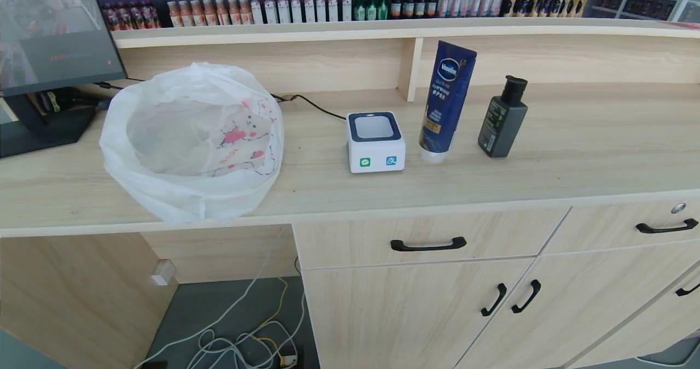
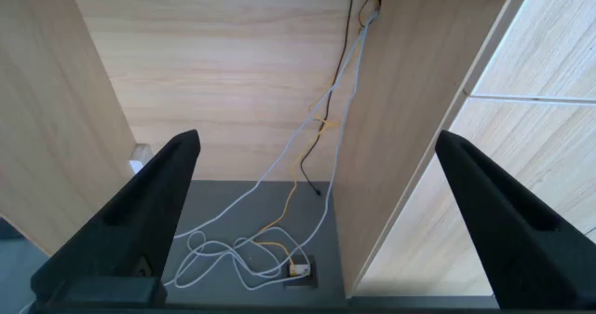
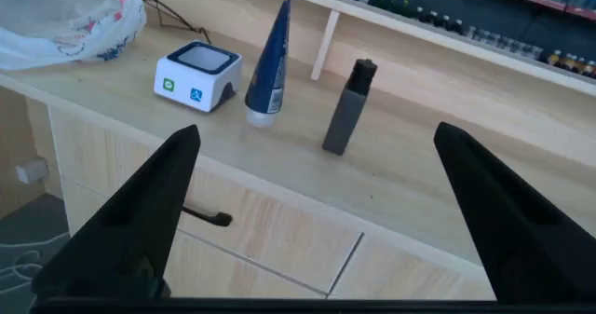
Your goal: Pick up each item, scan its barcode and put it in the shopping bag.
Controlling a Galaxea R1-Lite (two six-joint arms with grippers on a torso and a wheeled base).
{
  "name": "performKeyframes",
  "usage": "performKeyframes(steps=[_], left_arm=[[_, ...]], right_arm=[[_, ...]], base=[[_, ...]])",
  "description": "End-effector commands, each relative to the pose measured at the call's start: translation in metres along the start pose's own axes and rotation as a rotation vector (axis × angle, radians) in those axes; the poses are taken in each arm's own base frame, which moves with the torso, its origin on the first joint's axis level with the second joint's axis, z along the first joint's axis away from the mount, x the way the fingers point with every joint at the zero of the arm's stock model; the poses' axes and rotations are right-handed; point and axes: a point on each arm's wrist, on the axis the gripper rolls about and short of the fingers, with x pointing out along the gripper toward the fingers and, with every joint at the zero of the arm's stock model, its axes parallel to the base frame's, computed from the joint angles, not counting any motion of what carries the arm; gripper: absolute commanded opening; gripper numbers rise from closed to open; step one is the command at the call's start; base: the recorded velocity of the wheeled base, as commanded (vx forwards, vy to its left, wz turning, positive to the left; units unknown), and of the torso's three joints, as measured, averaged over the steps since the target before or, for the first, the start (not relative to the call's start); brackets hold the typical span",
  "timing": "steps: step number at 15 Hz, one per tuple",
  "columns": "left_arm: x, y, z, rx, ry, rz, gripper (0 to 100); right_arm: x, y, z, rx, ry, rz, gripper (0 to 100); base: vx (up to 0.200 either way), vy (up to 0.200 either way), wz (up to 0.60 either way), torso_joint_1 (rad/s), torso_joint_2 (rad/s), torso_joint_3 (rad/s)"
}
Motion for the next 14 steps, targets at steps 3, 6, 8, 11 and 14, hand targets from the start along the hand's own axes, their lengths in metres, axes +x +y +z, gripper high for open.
performKeyframes(steps=[3,6,8,11,14], left_arm=[[0.0,0.0,0.0,0.0,-0.001,0.0,100],[0.0,0.0,0.0,0.0,-0.001,0.0,100],[0.0,0.0,0.0,0.0,-0.001,0.0,100],[0.0,0.0,0.0,0.0,-0.001,0.0,100],[0.0,0.0,0.0,0.0,-0.001,0.0,100]], right_arm=[[0.079,0.018,0.008,0.04,0.001,0.144,100],[0.085,0.033,0.013,0.073,-0.004,0.192,100],[0.098,0.044,0.019,0.089,-0.003,0.217,100],[0.12,0.046,0.026,0.133,0.002,0.173,100],[0.15,0.054,0.022,0.249,0.064,0.079,100]], base=[[0.0,0.0,0.0,0.0,0.0,0.0],[0.0,0.0,0.0,0.0,0.0,0.0],[0.0,0.0,0.0,0.0,0.0,0.0],[0.0,0.0,0.0,0.0,0.0,0.0],[0.0,0.0,0.0,0.0,0.0,0.0]])
